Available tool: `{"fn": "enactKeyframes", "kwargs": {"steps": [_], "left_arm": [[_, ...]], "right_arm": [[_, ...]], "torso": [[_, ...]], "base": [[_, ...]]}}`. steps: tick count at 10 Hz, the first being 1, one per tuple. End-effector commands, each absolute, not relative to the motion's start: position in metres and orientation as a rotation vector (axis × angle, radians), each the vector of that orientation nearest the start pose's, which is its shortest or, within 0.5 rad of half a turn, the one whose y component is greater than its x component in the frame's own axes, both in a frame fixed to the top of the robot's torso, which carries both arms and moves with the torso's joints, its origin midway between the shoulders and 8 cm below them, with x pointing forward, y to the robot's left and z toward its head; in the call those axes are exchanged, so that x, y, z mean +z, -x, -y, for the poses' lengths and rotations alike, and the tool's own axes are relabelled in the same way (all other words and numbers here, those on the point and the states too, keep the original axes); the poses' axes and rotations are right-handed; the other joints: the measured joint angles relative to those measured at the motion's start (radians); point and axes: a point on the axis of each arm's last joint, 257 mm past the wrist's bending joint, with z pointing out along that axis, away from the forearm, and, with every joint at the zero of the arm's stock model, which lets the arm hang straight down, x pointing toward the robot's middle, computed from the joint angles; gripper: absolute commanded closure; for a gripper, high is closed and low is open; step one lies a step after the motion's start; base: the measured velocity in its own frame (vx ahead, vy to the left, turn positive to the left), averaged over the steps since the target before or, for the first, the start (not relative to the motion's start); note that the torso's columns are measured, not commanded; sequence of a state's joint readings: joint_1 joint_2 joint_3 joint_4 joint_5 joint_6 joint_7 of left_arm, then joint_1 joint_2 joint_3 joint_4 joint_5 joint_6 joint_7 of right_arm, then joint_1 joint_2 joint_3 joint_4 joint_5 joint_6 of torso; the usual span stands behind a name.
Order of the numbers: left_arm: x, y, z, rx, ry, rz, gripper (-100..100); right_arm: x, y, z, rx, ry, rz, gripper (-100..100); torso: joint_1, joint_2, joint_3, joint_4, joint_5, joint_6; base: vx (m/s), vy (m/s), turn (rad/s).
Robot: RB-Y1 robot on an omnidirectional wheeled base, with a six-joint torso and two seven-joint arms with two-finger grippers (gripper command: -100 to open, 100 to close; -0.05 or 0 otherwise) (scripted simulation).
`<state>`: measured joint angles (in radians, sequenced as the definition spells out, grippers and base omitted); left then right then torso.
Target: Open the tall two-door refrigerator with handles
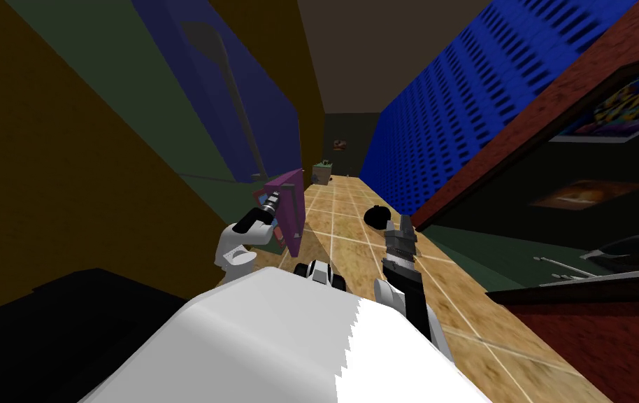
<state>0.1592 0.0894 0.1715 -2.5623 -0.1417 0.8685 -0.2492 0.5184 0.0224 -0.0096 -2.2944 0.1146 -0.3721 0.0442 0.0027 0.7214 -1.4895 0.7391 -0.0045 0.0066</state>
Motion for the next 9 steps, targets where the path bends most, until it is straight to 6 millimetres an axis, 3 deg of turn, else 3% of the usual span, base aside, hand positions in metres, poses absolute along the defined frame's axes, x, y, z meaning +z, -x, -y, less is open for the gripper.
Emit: {"fn": "enactKeyframes", "kwargs": {"steps": [1, 6, 7, 8, 9], "left_arm": [[-0.006, -0.416, -0.374, -0.574, 1.062, -1.136, 100], [-0.002, -0.407, -0.400, -0.508, 1.106, -1.078, 100], [-0.015, -0.408, -0.401, -0.499, 1.129, -1.102, 100], [-0.024, -0.415, -0.405, -0.470, 1.114, -1.138, -100], [-0.026, -0.418, -0.407, -0.460, 1.107, -1.149, -100]], "right_arm": [[-0.001, -0.361, 0.281, 1.136, -0.690, -0.757, 0], [-0.001, -0.361, 0.281, 1.136, -0.690, -0.757, 0], [-0.001, -0.361, 0.281, 1.136, -0.689, -0.757, 0], [-0.001, -0.361, 0.281, 1.136, -0.689, -0.757, 0], [-0.001, -0.361, 0.281, 1.136, -0.689, -0.757, 0]], "torso": [[-0.004, 0.000, 0.000, 0.000, -0.001, -0.001], [-0.005, 0.001, 0.000, 0.001, -0.003, -0.001], [-0.001, 0.007, 0.004, 0.002, -0.002, 0.000], [0.008, 0.015, 0.010, 0.002, 0.003, -0.004], [0.013, 0.015, 0.012, 0.000, 0.008, -0.007]], "base": [[0.155, -0.331, 0.135], [0.125, -0.306, 0.068], [0.011, -0.117, 0.003], [0.006, -0.050, -0.011], [0.000, -0.032, 0.011]]}}
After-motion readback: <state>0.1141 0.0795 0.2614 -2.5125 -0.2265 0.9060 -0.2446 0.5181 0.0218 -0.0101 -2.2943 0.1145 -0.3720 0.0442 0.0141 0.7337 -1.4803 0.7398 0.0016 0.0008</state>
